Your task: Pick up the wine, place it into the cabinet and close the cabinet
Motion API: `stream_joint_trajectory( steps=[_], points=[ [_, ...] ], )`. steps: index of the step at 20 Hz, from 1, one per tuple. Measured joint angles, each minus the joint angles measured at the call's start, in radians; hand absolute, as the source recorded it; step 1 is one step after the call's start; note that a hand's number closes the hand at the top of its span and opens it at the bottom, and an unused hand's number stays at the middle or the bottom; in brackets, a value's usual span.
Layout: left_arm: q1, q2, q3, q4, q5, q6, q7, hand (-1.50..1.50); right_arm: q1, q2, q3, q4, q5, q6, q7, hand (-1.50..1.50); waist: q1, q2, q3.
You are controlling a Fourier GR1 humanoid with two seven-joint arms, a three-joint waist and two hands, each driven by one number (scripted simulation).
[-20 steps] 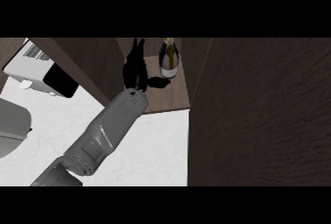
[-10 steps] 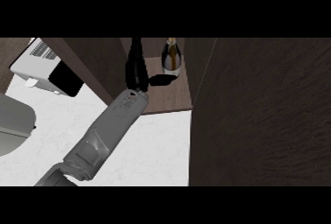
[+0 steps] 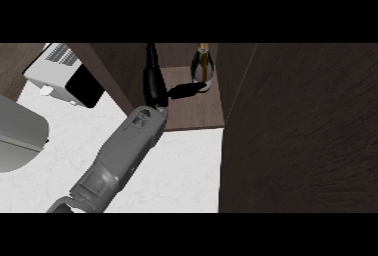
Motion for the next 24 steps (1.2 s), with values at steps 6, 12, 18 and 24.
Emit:
stream_joint_trajectory(
  steps=[6,12,18,24],
  points=[
    [0.033,0.0,-0.041,-0.08,0.098,-0.052,-0.049,-1.5,0.005,-0.006,-0.002,-0.005,0.003,-0.015,-0.003,-1.5,0.024,-0.006,0.001],
    [0.144,0.003,-0.126,-0.248,0.106,-0.084,-0.033,-1.5,-0.019,0.0,0.005,-0.008,0.01,-0.062,0.022,-1.5,0.055,-0.014,0.002],
    [0.264,0.015,-0.184,-0.449,0.089,-0.127,0.001,-1.5,-0.022,0.001,0.025,-0.013,0.021,-0.097,0.03,-1.5,0.067,-0.018,0.002],
    [0.431,0.072,-0.233,-0.694,0.082,-0.155,0.049,-1.5,-0.028,-0.008,0.032,-0.016,0.036,-0.117,0.027,-1.5,0.073,-0.019,0.002]
  ],
)
